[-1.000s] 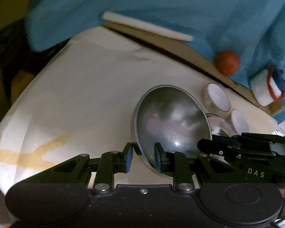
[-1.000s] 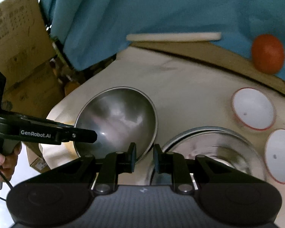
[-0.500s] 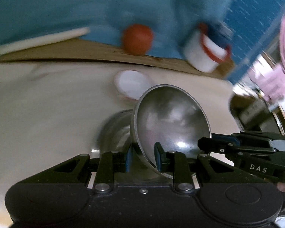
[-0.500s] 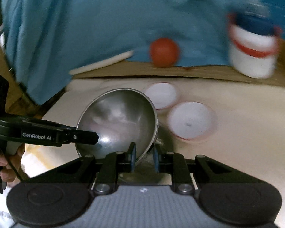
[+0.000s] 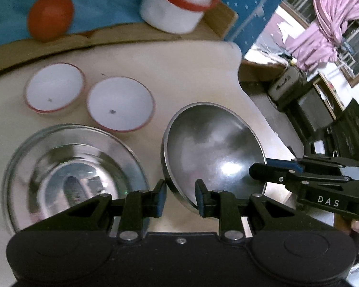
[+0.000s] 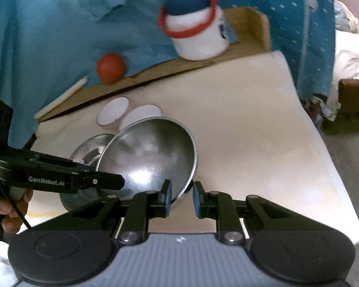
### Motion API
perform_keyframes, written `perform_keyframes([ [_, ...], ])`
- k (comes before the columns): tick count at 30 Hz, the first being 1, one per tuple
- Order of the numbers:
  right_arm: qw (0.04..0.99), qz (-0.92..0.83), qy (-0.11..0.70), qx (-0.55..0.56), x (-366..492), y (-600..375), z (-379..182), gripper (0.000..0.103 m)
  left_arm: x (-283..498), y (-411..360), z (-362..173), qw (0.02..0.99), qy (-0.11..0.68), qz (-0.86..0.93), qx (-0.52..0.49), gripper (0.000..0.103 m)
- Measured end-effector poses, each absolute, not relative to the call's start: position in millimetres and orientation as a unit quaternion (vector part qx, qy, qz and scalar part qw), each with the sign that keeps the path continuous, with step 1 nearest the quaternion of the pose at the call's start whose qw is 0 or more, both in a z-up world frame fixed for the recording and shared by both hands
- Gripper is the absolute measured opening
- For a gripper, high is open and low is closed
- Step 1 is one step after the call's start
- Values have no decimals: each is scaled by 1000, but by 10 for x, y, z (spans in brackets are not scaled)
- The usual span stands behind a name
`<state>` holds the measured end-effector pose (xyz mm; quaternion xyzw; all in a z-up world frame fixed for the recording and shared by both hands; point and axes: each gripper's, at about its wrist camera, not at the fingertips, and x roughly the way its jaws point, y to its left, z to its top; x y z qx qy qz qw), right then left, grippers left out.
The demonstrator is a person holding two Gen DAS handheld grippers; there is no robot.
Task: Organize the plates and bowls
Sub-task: 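Carry the steel bowl beside the plate stack and lower it to the table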
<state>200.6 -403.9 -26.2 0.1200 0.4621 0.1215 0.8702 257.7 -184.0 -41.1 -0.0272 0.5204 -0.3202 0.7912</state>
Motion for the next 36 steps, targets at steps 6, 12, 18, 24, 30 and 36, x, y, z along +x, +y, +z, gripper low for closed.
perform_keyframes([
  [6,860,120,481,120,2020,-4158,-398,21,2599,-1971,-539,783,537,-313,-23,27],
  [12,850,135,494,120,2078,-4197,-544,21,2625,-2008,-658,782,550,-291,-26,27],
  [18,851,154,489,111,2107,-4173,-537,22,2625,-1997,-679,787,549,-279,-32,28],
  [24,848,167,490,111,2145,-4205,-554,29,2562,-1941,-657,793,548,-264,-44,39],
  [30,856,164,478,109,2094,-4314,-503,52,2487,-1785,-550,795,542,-262,-68,48],
  [36,862,158,465,121,2085,-4496,-453,70,2368,-1796,-355,807,523,-271,-54,68],
])
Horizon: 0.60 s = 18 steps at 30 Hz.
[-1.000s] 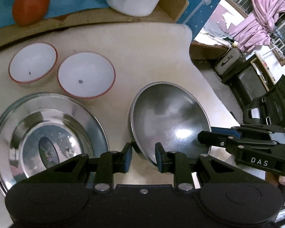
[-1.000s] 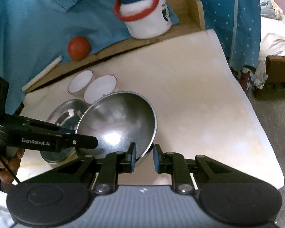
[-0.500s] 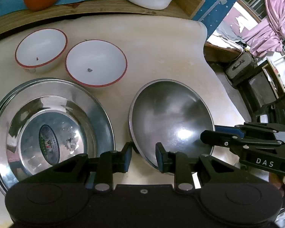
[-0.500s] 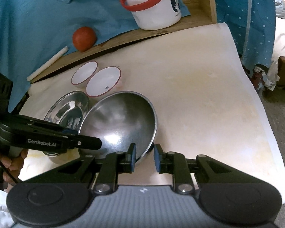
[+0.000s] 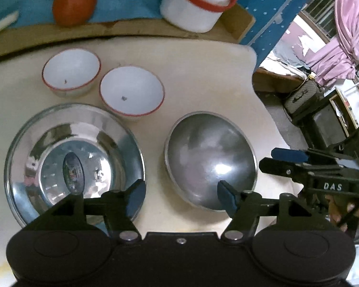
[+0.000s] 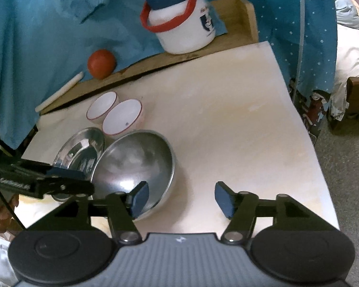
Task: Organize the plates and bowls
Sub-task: 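Carry the steel bowl beside the plate stack and lower it to the table, then open both grippers and release the steel bowl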
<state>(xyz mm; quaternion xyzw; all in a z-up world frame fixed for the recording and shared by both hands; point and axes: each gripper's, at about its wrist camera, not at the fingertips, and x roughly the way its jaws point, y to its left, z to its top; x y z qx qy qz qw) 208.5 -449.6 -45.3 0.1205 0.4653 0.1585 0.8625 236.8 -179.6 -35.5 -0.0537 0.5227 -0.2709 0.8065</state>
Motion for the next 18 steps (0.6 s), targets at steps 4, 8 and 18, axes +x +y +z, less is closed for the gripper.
perform_keyframes([
  [4,868,159,454,124,2098,-4552,-421,84,2323,-1809,-230,816,508,-271,-51,77],
  [8,874,160,441,127,2130,-4572,-379,91,2315,-1757,-113,829,495,-254,-53,86],
  [18,881,154,419,157,2200,-4584,-387,103,2579,-1543,97,859,473,-182,-80,102],
])
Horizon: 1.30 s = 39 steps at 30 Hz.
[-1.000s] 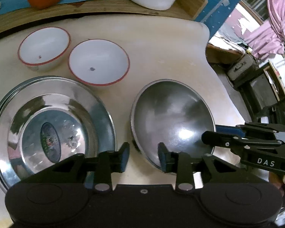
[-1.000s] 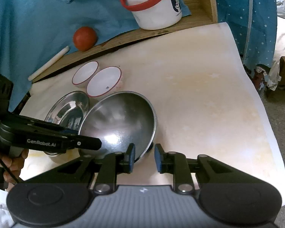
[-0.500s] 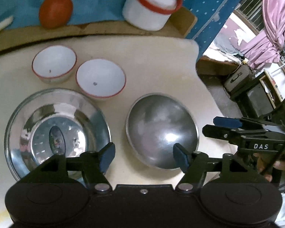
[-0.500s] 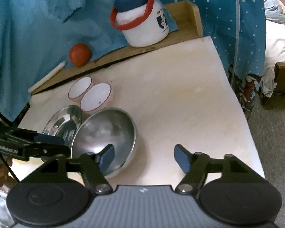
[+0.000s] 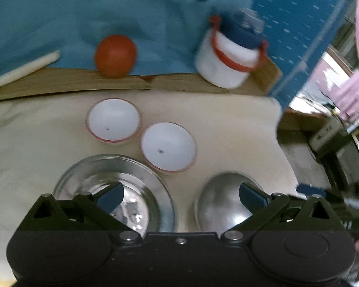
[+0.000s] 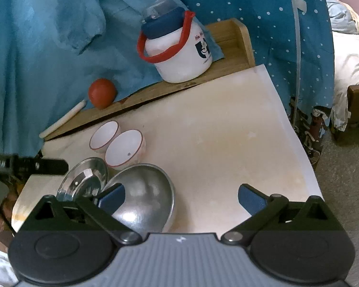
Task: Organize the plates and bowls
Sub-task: 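Open both grippers and release the steel bowl, then move both grippers to the rim of a white red-rimmed bowl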
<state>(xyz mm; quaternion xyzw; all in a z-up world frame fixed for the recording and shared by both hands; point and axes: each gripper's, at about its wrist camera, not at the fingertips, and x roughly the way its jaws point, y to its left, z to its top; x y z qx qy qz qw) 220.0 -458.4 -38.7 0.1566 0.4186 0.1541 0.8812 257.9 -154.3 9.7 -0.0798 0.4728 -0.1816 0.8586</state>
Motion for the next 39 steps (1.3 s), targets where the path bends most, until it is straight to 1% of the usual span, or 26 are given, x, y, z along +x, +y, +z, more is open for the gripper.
perform_keyframes([
  [7,883,143,409,179,2205,-4551,-428,103,2879,-1307,24,850,502,-119,-102,102],
  [15,888,122,407,174,2350,-4435,-397,103,3133,-1333,-125,846,514,-129,-64,102],
  [27,883,114,432,140,2738,-3996,-405,102,3589,-1432,-376,803,551,-187,-125,102],
  [30,881,116,437,136,2840,-3915,-423,100,3647,-1433,-430,798,556,-191,-134,101],
  [34,875,118,452,126,2971,-3795,-479,92,3692,-1445,-491,789,564,-201,-138,94],
  [36,873,122,458,120,3016,-3732,-514,90,3701,-1451,-504,787,564,-207,-138,92],
  [38,870,125,463,117,3056,-3673,-552,89,3712,-1464,-511,785,565,-215,-137,84],
  [39,870,124,463,116,3076,-3653,-568,89,3724,-1478,-522,783,567,-217,-136,83],
])
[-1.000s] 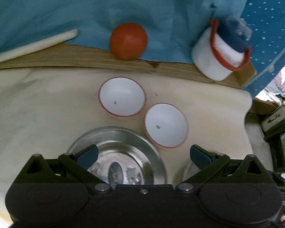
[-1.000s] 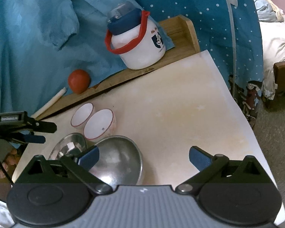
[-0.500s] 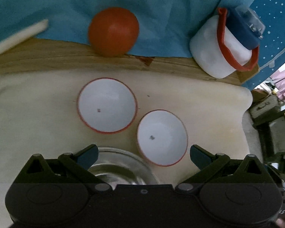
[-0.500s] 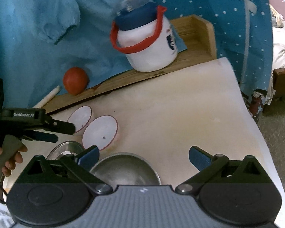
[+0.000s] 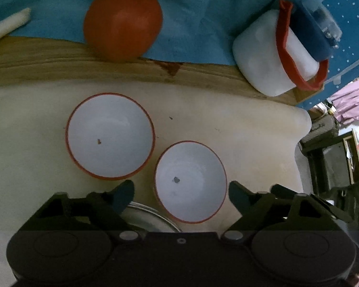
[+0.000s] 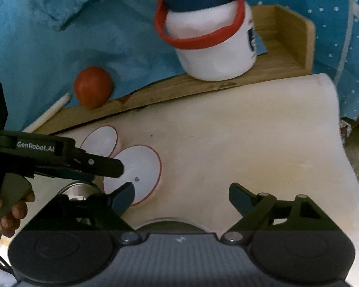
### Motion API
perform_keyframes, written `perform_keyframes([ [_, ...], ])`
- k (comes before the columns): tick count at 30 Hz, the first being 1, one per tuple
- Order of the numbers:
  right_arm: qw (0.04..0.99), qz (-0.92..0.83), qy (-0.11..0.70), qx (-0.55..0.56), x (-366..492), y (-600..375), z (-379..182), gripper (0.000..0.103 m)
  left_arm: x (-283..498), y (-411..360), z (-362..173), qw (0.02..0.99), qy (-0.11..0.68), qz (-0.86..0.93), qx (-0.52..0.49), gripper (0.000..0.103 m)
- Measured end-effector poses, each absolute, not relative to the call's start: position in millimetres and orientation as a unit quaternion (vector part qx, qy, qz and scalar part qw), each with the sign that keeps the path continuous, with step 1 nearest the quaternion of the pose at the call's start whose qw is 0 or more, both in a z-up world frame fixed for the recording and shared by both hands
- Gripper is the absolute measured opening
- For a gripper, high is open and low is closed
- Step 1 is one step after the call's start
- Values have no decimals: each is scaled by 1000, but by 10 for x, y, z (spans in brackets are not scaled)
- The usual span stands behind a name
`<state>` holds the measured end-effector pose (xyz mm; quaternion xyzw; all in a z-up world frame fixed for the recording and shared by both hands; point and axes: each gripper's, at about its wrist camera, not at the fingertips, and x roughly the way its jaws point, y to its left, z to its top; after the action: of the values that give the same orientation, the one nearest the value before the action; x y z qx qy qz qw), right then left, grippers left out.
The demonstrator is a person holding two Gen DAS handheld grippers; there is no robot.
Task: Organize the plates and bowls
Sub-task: 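Move both grippers to the rim of a white red-rimmed bowl, then close the left gripper on the white bowl rim while the right gripper grips it too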
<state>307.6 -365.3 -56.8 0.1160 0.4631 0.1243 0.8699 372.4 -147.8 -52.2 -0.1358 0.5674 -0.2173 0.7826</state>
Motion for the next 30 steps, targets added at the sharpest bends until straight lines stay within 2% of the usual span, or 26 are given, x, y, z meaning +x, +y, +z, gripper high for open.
perform_keyframes([
  [6,866,121,472,111,3206,-3495,-701,82,3785,-1529,-603,778,574,-223,-125,69],
  [8,863,121,478,109,3243,-3460,-732,78,3802,-1553,-628,778,575,-222,-119,55],
  [14,858,123,486,112,3307,-3413,-804,58,3838,-1579,-674,776,582,-214,-115,44],
  [21,855,135,485,123,3361,-3400,-850,39,3848,-1613,-712,779,582,-203,-117,37],
  [28,855,142,483,127,3420,-3355,-898,20,3812,-1534,-746,784,579,-186,-125,20],
  [30,854,142,483,129,3426,-3336,-909,18,3804,-1521,-758,786,578,-180,-125,13],
])
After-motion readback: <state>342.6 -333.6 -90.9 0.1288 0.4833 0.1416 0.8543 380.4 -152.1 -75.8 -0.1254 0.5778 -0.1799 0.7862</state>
